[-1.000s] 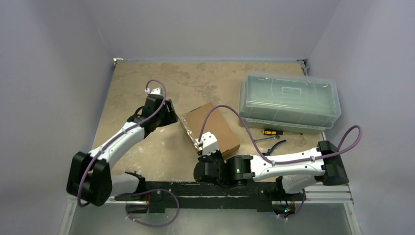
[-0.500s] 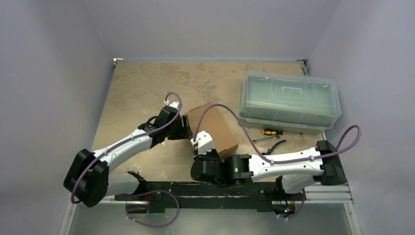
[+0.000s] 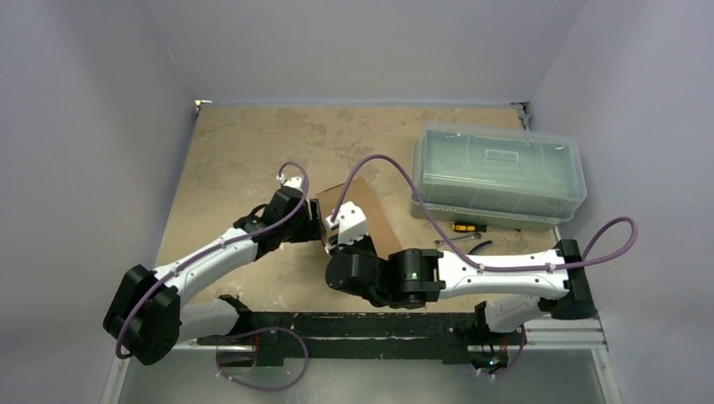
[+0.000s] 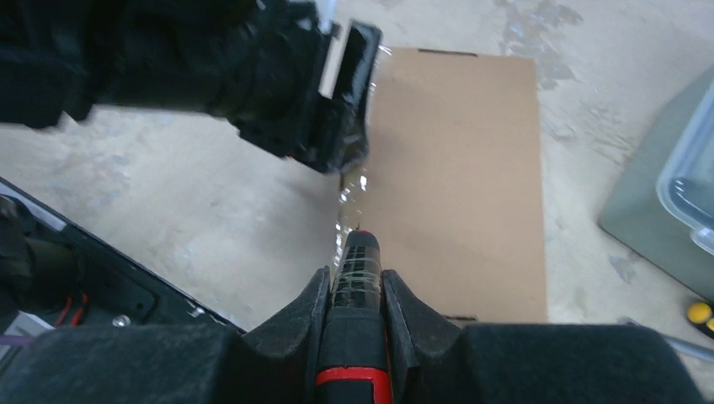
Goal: Unpack the express box
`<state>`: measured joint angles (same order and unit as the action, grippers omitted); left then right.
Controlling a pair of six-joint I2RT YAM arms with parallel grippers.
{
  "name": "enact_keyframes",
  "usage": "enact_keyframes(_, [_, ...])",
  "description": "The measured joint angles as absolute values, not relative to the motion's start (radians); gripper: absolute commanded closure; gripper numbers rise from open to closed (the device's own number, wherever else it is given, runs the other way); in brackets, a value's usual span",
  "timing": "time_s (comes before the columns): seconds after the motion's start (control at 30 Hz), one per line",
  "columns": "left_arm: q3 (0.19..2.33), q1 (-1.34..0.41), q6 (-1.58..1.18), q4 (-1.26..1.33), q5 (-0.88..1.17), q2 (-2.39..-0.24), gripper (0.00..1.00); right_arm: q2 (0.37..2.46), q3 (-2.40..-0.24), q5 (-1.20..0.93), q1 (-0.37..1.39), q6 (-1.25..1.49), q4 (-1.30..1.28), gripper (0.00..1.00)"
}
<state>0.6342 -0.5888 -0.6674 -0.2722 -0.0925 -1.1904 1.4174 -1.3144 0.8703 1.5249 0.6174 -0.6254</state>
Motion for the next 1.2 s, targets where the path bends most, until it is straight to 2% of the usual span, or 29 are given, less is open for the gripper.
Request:
enact_keyframes(0.13, [0.732, -0.545, -0.65, -0.369, -0.076, -1.192, 0.36, 1.34, -1.28, 0.873, 1.525, 0.695, -0.745, 1.0])
enact_keyframes(0.3, [0.898, -0.366, -0.638, -0.363, 0.001, -1.221, 0.35, 1.163, -1.148, 0.852, 1.525, 0.86, -0.895, 1.0])
enact_keyframes(0.53, [1.045, -0.308, -0.635, -0.293, 0.06, -1.469, 0.38, 1.085, -0.957, 0.816, 1.514, 1.04, -0.979, 1.0])
enact_keyframes(0.9, [1.181, -0.301, -0.578, -0.242, 0.141, -1.77, 0.43, 1.099, -0.834, 0.817, 1.312, 0.945, -0.72, 1.0])
enact_keyframes(1.07, [1.12, -0.287, -0.586, -0.204, 0.144, -1.752, 0.43, 1.123, -0.823, 0.793, 1.215, 0.802, -0.551, 1.0])
enact_keyframes(1.2, [0.978, -0.229, -0.606, -0.187, 0.134, -1.627, 0.41, 1.194, -0.828, 0.739, 1.075, 0.625, -0.376, 1.0])
